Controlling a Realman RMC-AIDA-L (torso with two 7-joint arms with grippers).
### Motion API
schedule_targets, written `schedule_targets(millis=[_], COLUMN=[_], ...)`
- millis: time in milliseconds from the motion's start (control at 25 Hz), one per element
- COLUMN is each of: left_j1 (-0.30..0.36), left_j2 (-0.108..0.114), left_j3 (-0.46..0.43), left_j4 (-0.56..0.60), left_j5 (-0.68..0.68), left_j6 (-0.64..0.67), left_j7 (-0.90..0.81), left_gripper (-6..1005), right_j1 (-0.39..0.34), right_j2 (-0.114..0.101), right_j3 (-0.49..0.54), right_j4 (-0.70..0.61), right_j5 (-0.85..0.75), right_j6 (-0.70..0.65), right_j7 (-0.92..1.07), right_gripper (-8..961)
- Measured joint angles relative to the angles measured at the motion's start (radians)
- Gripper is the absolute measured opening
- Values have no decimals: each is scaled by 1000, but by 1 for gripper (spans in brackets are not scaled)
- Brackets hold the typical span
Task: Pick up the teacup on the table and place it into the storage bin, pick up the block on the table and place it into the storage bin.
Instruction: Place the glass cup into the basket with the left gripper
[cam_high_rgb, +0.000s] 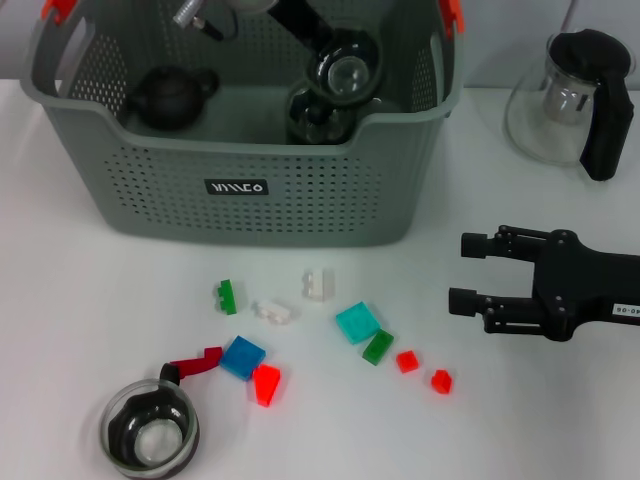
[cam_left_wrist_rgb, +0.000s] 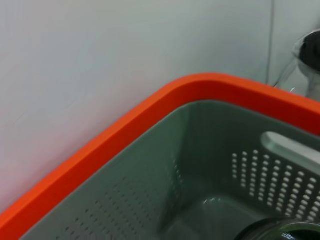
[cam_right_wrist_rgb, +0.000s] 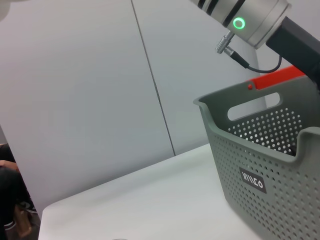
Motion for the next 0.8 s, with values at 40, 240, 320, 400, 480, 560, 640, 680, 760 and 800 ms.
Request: schedule_targets(millis=[40,240,320,400,480,560,640,680,760,800], left_j1=[-7,-19,-20,-22,-25,-26,-27,-27,-27,-27], left_j2=[2,9,10,10,9,7,5,4,3,3], left_j3=[0,-1,-2,-2,-2,-1,0,0,0,0], left_j4=[-12,-29,-33,-45,-58,-65,-67,-68,-69,-70], left_j5=[8,42,50,56,58,62,64,65,65,65], left_j6=[-1,-6,-7,-8,-13,-21,-26,-29,-38,-46], left_j7=[-10,-59,-66,-68,-70,-71,-71,-71,-72,-73], left_gripper=[39,39,39,39,40,46,52,55,61,64], right_j1=[0,0,0,2,3,5,8,8,8,8], right_j2=[0,3,3,3,3,1,-2,-3,-3,-3], right_j3=[0,0,0,0,0,0,0,0,0,0], right_j4=[0,1,2,3,5,10,16,17,17,19], right_j5=[0,0,0,0,0,0,0,0,0,0], right_j6=[0,0,0,0,0,0,0,0,0,0], right_j7=[0,0,0,0,0,0,0,0,0,0], right_gripper=[824,822,822,822,822,822,822,822,822,823])
